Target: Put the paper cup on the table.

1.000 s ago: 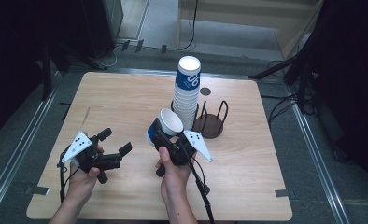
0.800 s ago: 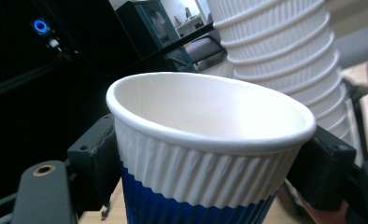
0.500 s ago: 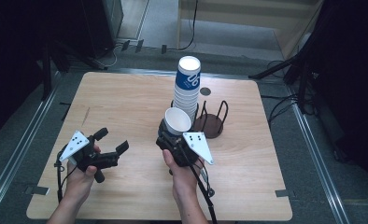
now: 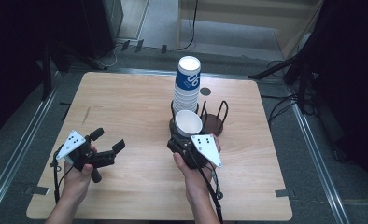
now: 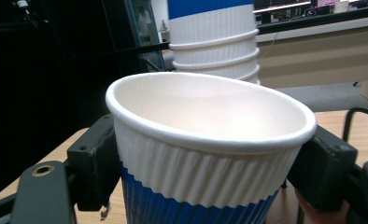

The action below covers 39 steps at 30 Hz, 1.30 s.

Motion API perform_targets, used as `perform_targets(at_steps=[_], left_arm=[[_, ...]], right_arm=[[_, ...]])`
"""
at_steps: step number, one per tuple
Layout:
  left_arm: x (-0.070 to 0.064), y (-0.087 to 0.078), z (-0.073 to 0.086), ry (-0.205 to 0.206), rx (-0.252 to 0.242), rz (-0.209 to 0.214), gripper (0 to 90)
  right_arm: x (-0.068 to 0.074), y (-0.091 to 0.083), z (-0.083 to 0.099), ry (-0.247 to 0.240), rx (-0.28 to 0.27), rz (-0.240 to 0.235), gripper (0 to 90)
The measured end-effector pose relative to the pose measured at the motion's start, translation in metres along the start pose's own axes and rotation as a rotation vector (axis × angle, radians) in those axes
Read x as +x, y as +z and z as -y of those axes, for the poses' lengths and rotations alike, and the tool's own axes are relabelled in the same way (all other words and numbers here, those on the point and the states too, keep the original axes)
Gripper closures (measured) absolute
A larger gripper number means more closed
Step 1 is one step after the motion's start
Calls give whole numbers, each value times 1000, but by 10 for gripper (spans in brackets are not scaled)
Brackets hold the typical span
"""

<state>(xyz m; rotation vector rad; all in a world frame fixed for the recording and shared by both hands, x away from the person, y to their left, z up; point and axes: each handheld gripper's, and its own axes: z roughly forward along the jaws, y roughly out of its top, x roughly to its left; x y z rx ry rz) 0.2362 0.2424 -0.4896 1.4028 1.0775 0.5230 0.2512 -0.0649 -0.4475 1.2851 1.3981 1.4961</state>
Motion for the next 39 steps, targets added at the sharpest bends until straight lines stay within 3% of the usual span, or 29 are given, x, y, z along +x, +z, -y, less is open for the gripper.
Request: perform_targets(at_steps=[6,19,35,39], left_arm=[[4,-7,2,0,10,-18,0],[17,-18,7,-8,27,-63,0],[42,-25,15,13,52,-164,0],[48,-26,17,40,70,-234,0]], right_arm=[[-16,-6,3,-52,1,14,205],[-49,-14,5,-91,-3,50,205],[-85,-13,7,-134,-4,83,204],[-97,-12,8,-130,-31,77,203]])
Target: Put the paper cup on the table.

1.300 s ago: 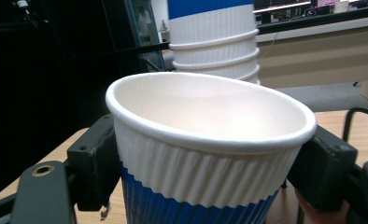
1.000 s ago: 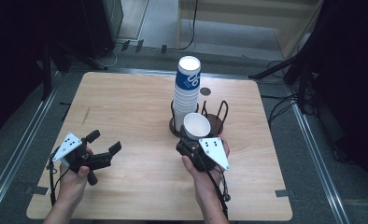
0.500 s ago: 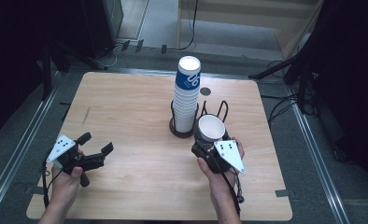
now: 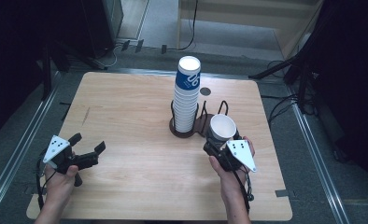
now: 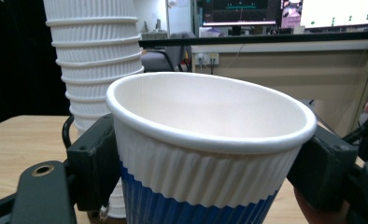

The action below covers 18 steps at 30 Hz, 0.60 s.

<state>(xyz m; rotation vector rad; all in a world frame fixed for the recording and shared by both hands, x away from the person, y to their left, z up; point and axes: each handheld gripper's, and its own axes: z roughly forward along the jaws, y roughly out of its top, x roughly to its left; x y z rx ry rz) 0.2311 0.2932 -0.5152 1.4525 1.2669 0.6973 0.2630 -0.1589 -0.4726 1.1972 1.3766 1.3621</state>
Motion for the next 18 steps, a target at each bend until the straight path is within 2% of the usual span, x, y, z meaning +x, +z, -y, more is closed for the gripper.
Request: perform_targets(at_steps=[5,7,8,11,13,15,18], left_arm=[[10,-2,4,-8,1,-42,0],[14,-3,5,-8,0,-64,0],[14,-3,5,-8,0,-64,0],[21,-3,7,-6,10,-78,0],[22,-3,8,-10,12,-90,0],[26,-3,10,-21,28,-122,0],[28,-4,11,-28,31,-129,0]], right_arm=[[-13,1,2,-19,1,37,203],[-25,3,4,-24,7,62,203],[-25,3,4,-24,7,62,203],[-39,6,12,-29,33,103,203],[-41,7,14,-35,40,110,203],[-50,12,24,-54,76,127,202],[-56,15,31,-51,104,136,203]])
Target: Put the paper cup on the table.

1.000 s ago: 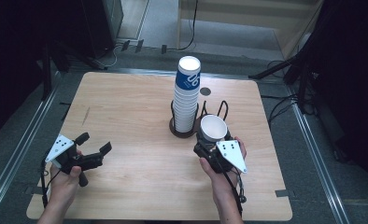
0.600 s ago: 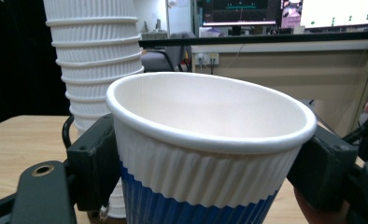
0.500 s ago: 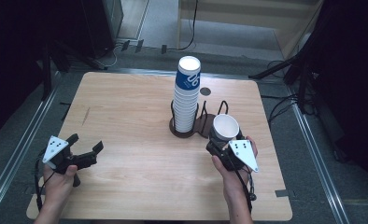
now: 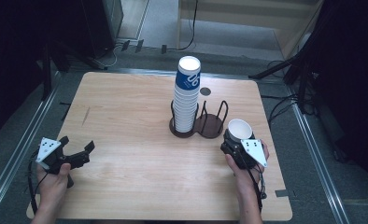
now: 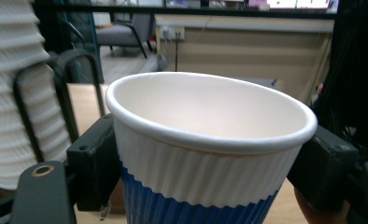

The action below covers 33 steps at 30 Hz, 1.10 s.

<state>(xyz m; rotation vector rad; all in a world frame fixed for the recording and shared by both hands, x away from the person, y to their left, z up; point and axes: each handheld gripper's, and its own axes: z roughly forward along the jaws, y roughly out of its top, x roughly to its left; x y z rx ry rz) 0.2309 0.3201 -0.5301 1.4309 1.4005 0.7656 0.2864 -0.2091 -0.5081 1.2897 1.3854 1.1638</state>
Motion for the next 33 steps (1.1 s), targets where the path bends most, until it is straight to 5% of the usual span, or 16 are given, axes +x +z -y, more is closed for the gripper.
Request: perform_targets(at_steps=[4,10,33], left_arm=[[4,-1,2,-3,10,-1,0],[9,-4,5,-14,44,-58,0],[12,-3,18,-28,18,-29,0]], right_arm=[[-7,10,10,-2,39,13,202],[-8,16,15,-23,67,9,201],[-12,40,21,-21,130,50,197]])
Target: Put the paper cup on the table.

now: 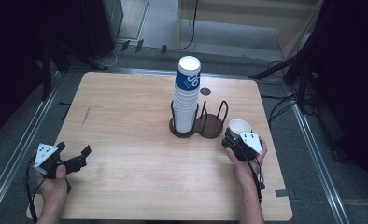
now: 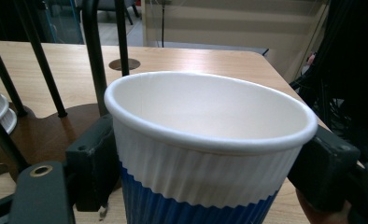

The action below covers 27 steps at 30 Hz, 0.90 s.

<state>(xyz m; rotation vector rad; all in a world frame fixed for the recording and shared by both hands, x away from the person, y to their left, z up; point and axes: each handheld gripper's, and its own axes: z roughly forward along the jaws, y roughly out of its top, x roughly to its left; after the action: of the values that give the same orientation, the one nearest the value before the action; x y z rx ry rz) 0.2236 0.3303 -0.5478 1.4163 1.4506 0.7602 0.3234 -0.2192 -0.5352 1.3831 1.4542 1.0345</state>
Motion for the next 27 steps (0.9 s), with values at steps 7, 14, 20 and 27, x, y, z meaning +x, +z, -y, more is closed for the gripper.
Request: perform_targets(at_steps=[7,14,20,27], left_arm=[[0,0,0,-3,1,5,0],[0,0,0,-4,0,7,0],[-1,0,0,-3,0,12,0],[-1,0,0,2,2,17,0]], right_arm=[[0,-3,0,13,16,36,188],[-1,-6,2,-7,77,11,187],[-7,-13,0,20,112,-56,0],[-10,-34,-12,-15,63,-82,0]])
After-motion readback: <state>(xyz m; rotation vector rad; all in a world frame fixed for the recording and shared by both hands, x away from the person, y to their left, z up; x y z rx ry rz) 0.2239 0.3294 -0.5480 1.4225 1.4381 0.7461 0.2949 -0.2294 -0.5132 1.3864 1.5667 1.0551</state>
